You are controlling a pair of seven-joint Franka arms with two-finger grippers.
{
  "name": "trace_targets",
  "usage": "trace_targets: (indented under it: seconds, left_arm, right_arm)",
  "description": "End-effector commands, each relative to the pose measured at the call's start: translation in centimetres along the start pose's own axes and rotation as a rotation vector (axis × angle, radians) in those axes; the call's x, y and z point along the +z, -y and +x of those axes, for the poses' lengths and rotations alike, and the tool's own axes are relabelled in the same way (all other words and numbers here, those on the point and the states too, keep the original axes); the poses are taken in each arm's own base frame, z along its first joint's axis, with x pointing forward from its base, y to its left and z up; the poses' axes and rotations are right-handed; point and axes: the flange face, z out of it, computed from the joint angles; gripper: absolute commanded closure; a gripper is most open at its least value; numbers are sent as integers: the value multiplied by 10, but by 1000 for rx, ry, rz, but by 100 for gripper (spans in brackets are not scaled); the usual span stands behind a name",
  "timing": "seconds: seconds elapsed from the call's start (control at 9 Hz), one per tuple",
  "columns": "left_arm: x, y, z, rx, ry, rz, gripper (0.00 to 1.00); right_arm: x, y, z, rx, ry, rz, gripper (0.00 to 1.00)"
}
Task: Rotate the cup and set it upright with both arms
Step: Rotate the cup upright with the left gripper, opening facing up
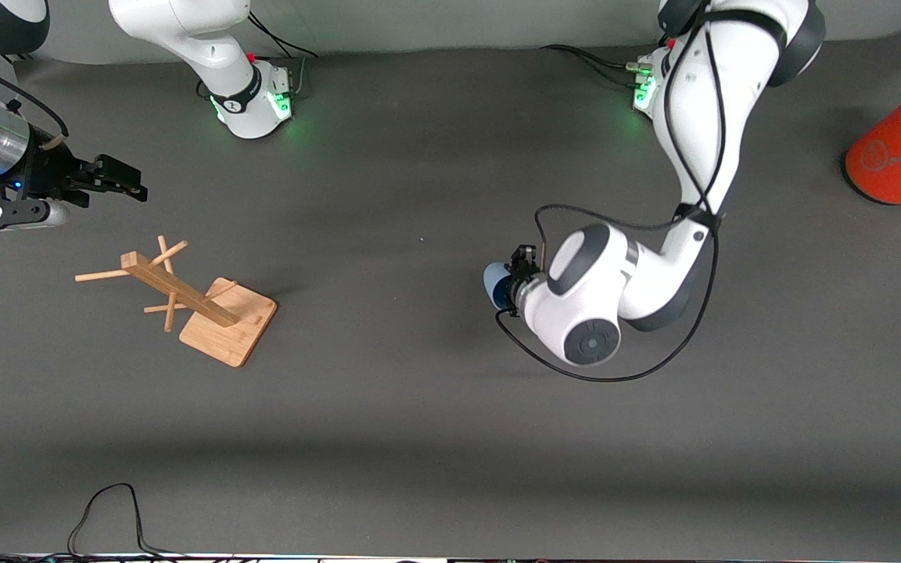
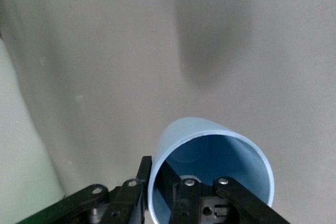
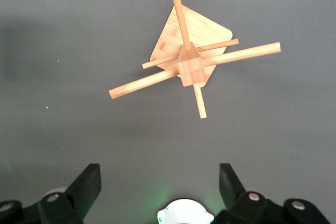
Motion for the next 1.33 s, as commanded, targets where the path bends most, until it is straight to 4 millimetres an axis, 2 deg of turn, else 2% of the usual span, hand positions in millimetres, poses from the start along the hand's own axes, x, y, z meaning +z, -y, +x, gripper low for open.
trace_targets:
  seconds: [0.0, 0.11, 0.22, 0.33, 0.44, 0.56, 0.67, 0.78, 0.89, 1.11, 1.22]
  left_arm:
    - [5, 24, -35, -156, -155, -199, 100]
    - [19, 30, -48, -196, -214, -255, 100]
    - [36, 37, -59, -241, -270, -316, 100]
    - [45, 47, -67, -257, -300, -363, 100]
    - [57, 69, -72, -222, -306, -390, 100]
    - [72, 104, -74, -176, -297, -447, 100]
    - [69, 131, -65, -187, -252, -524, 100]
    - [65, 137, -64, -185, -232, -545, 100]
    - [69, 133, -64, -182, -218, -552, 100]
    - [91, 130, -60, -150, -214, -570, 100]
    - [102, 135, -65, -128, -208, -573, 100]
  right_arm:
    - [5, 26, 23, -22, 9, 2, 0]
    - [18, 49, 39, -59, 29, -12, 0]
    - [31, 55, 48, -66, 54, -18, 0]
    - [30, 55, 48, -71, 52, -25, 0]
    - [29, 53, 48, -76, 52, -22, 0]
    - [30, 51, 48, -71, 53, -23, 0]
    - [35, 51, 54, -70, 60, -29, 0]
    - [34, 48, 58, -67, 57, -29, 0]
    - [37, 43, 59, -61, 64, -27, 0]
    - [33, 45, 59, -64, 58, -25, 0]
    - [34, 46, 58, -66, 63, -22, 0]
